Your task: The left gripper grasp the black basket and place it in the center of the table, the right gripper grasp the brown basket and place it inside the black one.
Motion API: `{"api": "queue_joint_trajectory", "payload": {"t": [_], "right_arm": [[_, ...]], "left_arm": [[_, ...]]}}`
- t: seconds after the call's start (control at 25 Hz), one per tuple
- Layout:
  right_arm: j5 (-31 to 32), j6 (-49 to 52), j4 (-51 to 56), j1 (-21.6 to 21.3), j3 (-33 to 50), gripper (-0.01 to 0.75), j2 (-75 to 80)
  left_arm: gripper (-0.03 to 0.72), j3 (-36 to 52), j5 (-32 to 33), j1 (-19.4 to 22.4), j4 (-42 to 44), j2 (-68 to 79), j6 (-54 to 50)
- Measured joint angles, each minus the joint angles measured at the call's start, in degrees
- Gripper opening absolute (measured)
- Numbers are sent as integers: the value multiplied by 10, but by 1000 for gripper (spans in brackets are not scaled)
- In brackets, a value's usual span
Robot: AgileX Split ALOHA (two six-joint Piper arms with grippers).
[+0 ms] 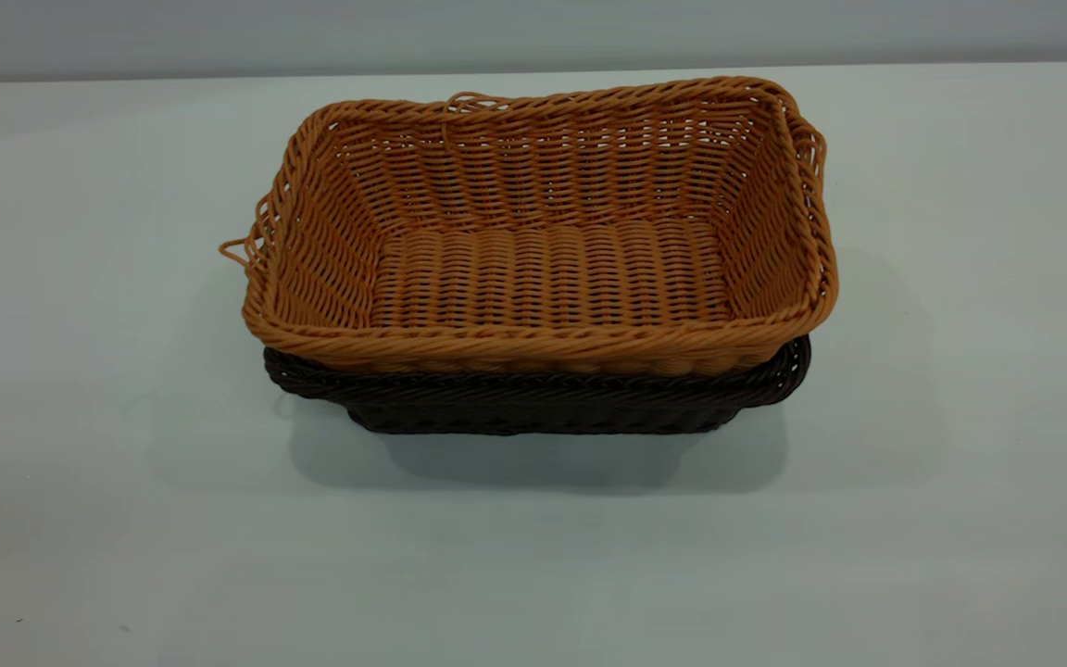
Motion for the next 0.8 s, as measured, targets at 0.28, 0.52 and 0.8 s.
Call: {"api": "queue_joint_trajectory", "payload": {"t": [0.28,0.52,0.8], "right_arm": [[0,0,0,0,0,385,0],[0,-1,4,-42,0,349,0],[-7,68,-61,-112,0,300,0]], "left_arm": [[548,0,0,0,1,0,-2],[548,0,0,0,1,0,-2],[548,0,0,0,0,0,-2]]}}
